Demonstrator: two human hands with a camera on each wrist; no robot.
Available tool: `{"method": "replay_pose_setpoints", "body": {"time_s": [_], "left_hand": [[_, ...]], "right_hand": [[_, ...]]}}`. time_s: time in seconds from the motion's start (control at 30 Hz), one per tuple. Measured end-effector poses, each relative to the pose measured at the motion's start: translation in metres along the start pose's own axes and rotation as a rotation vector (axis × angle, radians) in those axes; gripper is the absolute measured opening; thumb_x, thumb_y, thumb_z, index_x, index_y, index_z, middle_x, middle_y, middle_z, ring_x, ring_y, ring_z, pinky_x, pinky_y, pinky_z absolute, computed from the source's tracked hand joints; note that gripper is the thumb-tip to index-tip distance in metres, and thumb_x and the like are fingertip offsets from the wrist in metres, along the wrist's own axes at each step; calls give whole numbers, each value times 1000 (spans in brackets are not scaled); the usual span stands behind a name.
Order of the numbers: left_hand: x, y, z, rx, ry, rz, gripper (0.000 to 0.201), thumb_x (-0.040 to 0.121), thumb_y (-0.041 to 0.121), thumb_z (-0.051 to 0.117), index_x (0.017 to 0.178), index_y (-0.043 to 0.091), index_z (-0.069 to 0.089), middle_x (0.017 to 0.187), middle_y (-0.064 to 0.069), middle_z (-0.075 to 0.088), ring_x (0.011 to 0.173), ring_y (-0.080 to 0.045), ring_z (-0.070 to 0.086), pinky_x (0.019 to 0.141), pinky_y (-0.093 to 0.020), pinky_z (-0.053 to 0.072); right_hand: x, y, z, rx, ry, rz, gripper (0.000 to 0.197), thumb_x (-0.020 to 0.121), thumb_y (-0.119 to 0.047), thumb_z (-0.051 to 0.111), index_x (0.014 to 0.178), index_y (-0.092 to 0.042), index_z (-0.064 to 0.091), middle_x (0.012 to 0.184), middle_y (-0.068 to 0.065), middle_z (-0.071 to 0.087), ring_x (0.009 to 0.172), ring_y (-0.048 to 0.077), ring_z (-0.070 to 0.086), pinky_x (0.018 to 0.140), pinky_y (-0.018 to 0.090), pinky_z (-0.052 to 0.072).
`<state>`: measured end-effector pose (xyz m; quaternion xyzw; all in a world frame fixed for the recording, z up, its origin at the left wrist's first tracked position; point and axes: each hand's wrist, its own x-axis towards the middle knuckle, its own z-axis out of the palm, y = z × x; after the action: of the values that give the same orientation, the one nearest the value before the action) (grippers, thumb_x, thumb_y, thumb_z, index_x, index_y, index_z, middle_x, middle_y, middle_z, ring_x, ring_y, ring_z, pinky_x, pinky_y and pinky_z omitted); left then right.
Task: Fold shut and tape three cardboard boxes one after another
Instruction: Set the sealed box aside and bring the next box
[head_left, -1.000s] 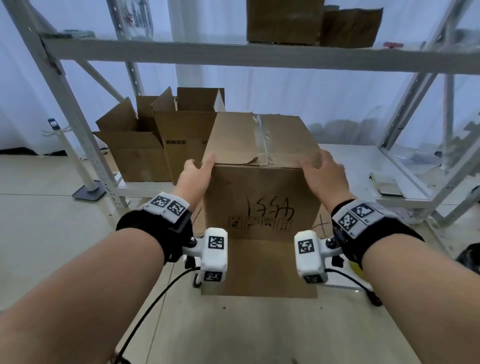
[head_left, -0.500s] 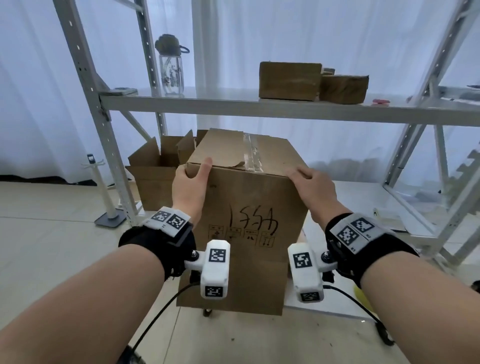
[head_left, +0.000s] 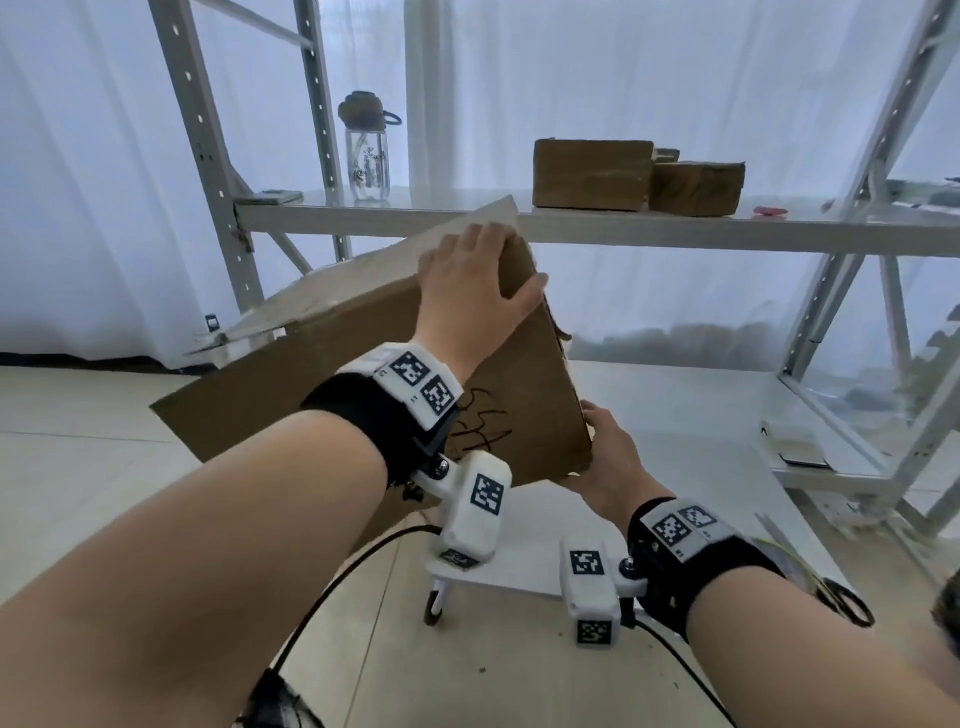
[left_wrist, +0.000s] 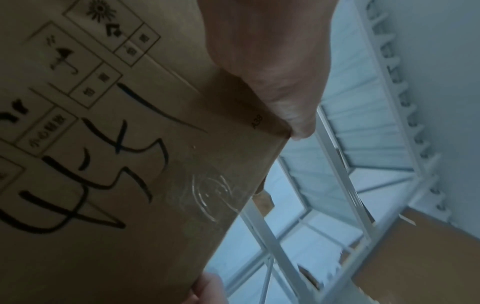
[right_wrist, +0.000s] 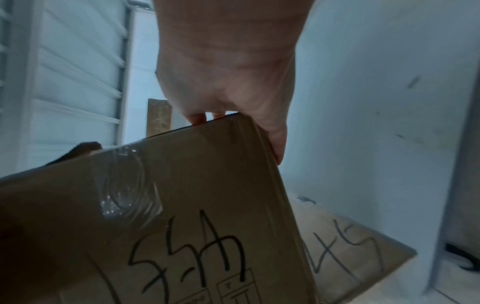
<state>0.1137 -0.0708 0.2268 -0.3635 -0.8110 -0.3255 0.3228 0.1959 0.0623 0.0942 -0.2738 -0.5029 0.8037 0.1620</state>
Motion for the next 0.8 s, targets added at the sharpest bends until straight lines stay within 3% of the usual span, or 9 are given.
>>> {"method": "replay_pose_setpoints", "body": {"time_s": [0.17, 0.27, 0.4, 0.43, 0.53, 0.6, 0.67, 0.73, 0.8], "left_hand": [[-3, 22, 26, 57, -55, 200, 43, 89, 45, 55, 123, 20, 50, 122, 1, 54, 114, -21, 46, 102, -36, 24], [11, 35, 25, 95, -8, 295, 41, 88, 44, 54, 120, 19, 53, 119, 2, 56, 111, -20, 48, 101, -35, 25], [14, 43, 34, 108, -28, 373, 35, 89, 42, 55, 115, 19, 55, 115, 2, 58, 106, -20, 50, 97, -32, 24], [8, 42, 39, 100, -43, 381, 35, 88, 41, 56, 115, 19, 56, 113, 1, 58, 104, -20, 50, 95, -32, 24], [-18, 27, 58, 41, -107, 353, 39, 86, 38, 59, 119, 17, 55, 113, 0, 56, 105, -21, 49, 94, -31, 23], [-34, 12, 71, 0, -184, 292, 43, 86, 35, 61, 123, 15, 52, 117, -3, 54, 108, -23, 47, 97, -33, 27], [-45, -1, 80, -26, -248, 241, 46, 86, 31, 63, 125, 11, 50, 119, -6, 53, 108, -25, 47, 97, -37, 33], [-51, -8, 87, -45, -296, 229, 46, 87, 28, 63, 127, 9, 50, 120, -8, 52, 109, -26, 47, 96, -38, 35], [-57, -8, 96, -76, -402, 283, 42, 92, 22, 58, 131, 10, 49, 126, -8, 52, 116, -26, 47, 101, -36, 34]], "right_hand": [[12, 27, -18, 190, -19, 66, 34, 97, -27, 43, 128, -30, 56, 124, 9, 61, 111, 30, 59, 78, 47, 56], [16, 28, -8, 222, -77, 58, 30, 98, -23, 45, 123, -20, 60, 110, 13, 63, 94, 28, 64, 60, 35, 56], [19, 29, 8, 111, -59, 145, 32, 95, -30, 44, 119, -15, 59, 103, 16, 66, 86, 31, 64, 57, 30, 55], [22, 32, 5, 68, -14, 156, 32, 95, -30, 45, 118, -14, 60, 99, 17, 68, 83, 31, 65, 60, 31, 56], [27, 41, -12, 44, 44, 196, 42, 90, -42, 50, 120, -16, 63, 96, 13, 73, 96, 29, 68, 88, 40, 55], [26, 43, -28, 22, 13, 222, 40, 98, -52, 39, 99, -21, 65, 77, 2, 75, 92, 21, 66, 92, 38, 51], [22, 40, -40, -74, 34, 228, 47, 99, -56, 29, 86, -21, 58, 67, 1, 72, 85, 19, 62, 87, 36, 49], [26, 36, -52, -125, 24, 220, 51, 95, -63, 32, 100, -19, 56, 94, 9, 70, 92, 24, 61, 77, 35, 50], [29, 27, -58, -181, -9, 218, 66, 87, -73, 36, 131, -25, 48, 127, 15, 53, 113, 31, 54, 95, 43, 46]]}}
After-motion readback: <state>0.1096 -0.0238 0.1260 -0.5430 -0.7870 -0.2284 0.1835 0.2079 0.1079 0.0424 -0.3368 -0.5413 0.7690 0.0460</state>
